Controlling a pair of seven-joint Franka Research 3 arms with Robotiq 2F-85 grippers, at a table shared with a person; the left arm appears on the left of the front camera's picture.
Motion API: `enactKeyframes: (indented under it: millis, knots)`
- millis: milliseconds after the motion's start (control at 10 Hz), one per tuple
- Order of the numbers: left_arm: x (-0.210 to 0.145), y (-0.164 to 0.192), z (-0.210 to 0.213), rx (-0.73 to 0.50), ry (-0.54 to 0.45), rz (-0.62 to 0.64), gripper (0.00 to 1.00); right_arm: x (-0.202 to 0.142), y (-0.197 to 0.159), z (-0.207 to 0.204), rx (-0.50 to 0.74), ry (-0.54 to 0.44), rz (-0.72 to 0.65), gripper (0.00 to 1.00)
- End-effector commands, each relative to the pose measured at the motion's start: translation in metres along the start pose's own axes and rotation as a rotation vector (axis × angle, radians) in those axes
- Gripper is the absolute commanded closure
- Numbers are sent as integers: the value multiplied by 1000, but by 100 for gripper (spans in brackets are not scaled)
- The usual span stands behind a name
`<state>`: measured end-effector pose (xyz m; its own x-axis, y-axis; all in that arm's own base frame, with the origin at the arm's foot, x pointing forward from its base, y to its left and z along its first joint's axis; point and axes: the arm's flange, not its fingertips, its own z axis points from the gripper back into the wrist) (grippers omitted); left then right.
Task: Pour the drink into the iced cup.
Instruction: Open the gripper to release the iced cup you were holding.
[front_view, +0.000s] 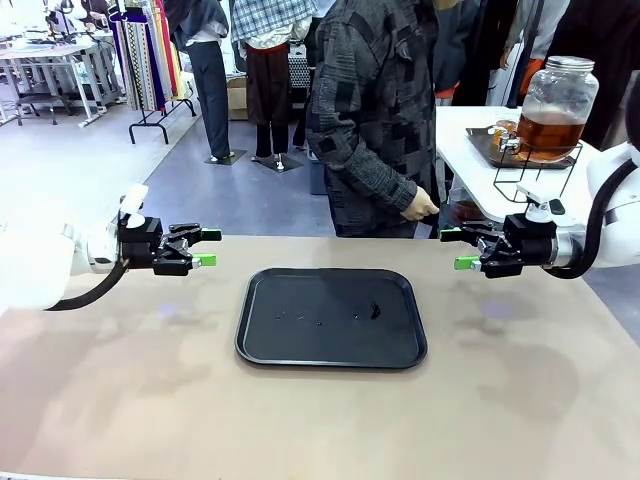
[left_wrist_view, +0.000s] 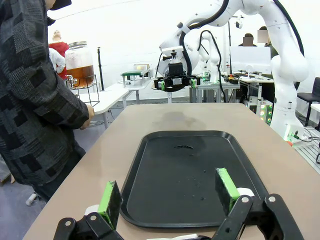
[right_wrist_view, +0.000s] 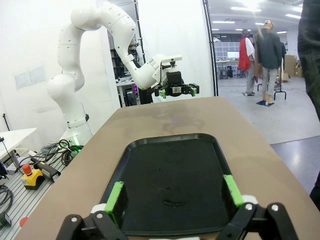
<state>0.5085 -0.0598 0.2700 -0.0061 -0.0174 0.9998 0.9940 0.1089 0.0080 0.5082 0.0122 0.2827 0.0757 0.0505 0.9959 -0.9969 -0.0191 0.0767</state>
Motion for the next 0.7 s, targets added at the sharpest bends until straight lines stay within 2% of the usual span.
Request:
enactKeyframes:
  millis: [0, 600]
  knots:
    - [1, 0, 0, -1, -4, -1, 0, 2, -1, -1, 2, 1, -1, 0]
    - [1, 0, 0, -1, -4, -1, 0, 2, -1, -1, 2, 1, -1, 0]
